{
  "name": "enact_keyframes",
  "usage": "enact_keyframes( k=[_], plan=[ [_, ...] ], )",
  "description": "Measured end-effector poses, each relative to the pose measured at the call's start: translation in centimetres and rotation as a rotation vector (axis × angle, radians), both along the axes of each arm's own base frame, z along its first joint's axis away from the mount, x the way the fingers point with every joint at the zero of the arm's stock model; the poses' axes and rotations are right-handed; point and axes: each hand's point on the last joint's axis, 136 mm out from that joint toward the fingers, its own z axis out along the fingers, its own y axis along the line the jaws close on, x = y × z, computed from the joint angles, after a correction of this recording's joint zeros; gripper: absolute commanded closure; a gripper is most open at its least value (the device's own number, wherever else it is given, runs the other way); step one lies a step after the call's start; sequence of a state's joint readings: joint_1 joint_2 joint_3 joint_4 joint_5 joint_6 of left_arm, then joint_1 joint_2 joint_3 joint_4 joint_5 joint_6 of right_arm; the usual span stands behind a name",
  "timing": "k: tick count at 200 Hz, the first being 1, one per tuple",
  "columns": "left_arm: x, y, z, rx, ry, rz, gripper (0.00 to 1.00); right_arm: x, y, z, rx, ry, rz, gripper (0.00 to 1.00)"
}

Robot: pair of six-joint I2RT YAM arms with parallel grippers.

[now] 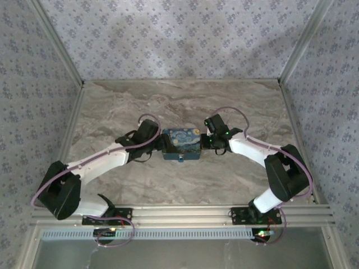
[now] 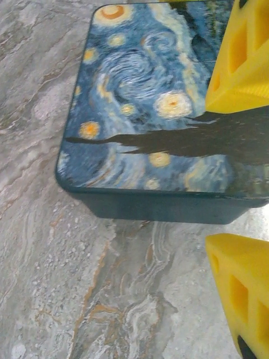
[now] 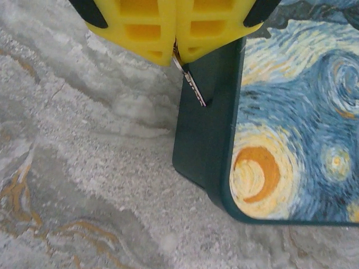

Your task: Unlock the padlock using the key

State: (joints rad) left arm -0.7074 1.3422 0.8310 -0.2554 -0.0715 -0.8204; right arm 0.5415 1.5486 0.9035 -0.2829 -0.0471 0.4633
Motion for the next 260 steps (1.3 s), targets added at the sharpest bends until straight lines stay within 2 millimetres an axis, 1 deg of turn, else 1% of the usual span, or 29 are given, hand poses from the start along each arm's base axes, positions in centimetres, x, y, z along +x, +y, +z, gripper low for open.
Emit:
enact_keyframes(
  k=[20,41,59,61,64,67,77,90,106,110,113,125,139,158,179,210,225,244,260],
  plan=[
    [-2.1,0.0,-0.3,0.008,0.004,-0.037,0.41,-0.3,-0.3,-0.2,-0.011,0.016,-0.011,1.0],
    [-4.3,-0.4,-0.1,-0.025,-0.006,-0.1,0.33,-0.5,-0.9,-0.5,-0.025,0.03,-0.024,1.0],
    [-5.9,-0.9,0.0,-0.092,-0.018,-0.154,0.29,-0.5,-1.5,-0.3,-0.034,0.036,-0.04,1.0],
    [-6.0,-1.0,-0.1,-0.098,-0.02,-0.162,0.28,-0.4,-1.6,-0.3,-0.035,0.036,-0.043,1.0],
    [-6.2,-1.1,-0.2,-0.105,-0.022,-0.167,0.23,-0.4,-1.8,-0.2,-0.038,0.036,-0.046,1.0],
    [-6.4,-1.1,-0.3,-0.108,-0.022,-0.178,0.21,-0.4,-1.9,-0.1,-0.04,0.036,-0.05,1.0],
    [-7.1,-1.5,-1.0,-0.117,-0.018,-0.203,0.18,-0.2,-2.2,0.5,-0.046,0.031,-0.057,1.0],
    [-7.9,-2.2,-2.0,-0.117,-0.009,-0.247,0.18,0.5,-2.2,1.6,-0.05,0.007,-0.057,1.0],
    [-8.3,-3.4,-2.8,-0.113,-0.01,-0.289,0.16,1.9,-1.7,3.7,-0.042,-0.042,-0.047,1.0],
    [-8.3,-3.7,-3.1,-0.111,-0.012,-0.299,0.05,2.2,-1.4,4.4,-0.039,-0.055,-0.041,1.0],
    [-8.2,-4.0,-3.2,-0.112,-0.016,-0.304,0.02,2.5,-1.3,4.8,-0.036,-0.067,-0.038,1.0],
    [-8.0,-4.9,-3.9,-0.11,-0.025,-0.321,0.02,3.8,-0.5,6.5,-0.027,-0.107,-0.022,1.0],
    [-7.6,-5.8,-4.7,-0.107,-0.048,-0.341,0.02,5.3,0.5,8.0,-0.022,-0.141,-0.004,1.0],
    [-7.1,-6.7,-5.4,-0.103,-0.084,-0.36,0.02,7.1,1.9,8.8,-0.026,-0.169,0.026,1.0],
    [-6.6,-7.3,-6.0,-0.088,-0.115,-0.376,0.02,8.6,3.1,8.1,-0.04,-0.162,0.054,1.0],
    [-6.5,-8.1,-7.3,-0.035,-0.16,-0.419,0.02,10.0,4.2,5.7,-0.072,-0.115,0.085,1.0],
    [-6.8,-8.6,-7.6,-0.01,-0.186,-0.448,0.03,10.3,4.5,4.6,-0.086,-0.09,0.097,1.0],
    [-6.6,-9.0,-7.9,0.039,-0.227,-0.464,0.04,10.3,4.6,3.2,-0.1,-0.059,0.109,1.0],
    [-6.3,-9.8,-8.0,0.07,-0.27,-0.486,0.04,10.3,4.7,2.2,-0.11,-0.039,0.113,1.0]
  ],
)
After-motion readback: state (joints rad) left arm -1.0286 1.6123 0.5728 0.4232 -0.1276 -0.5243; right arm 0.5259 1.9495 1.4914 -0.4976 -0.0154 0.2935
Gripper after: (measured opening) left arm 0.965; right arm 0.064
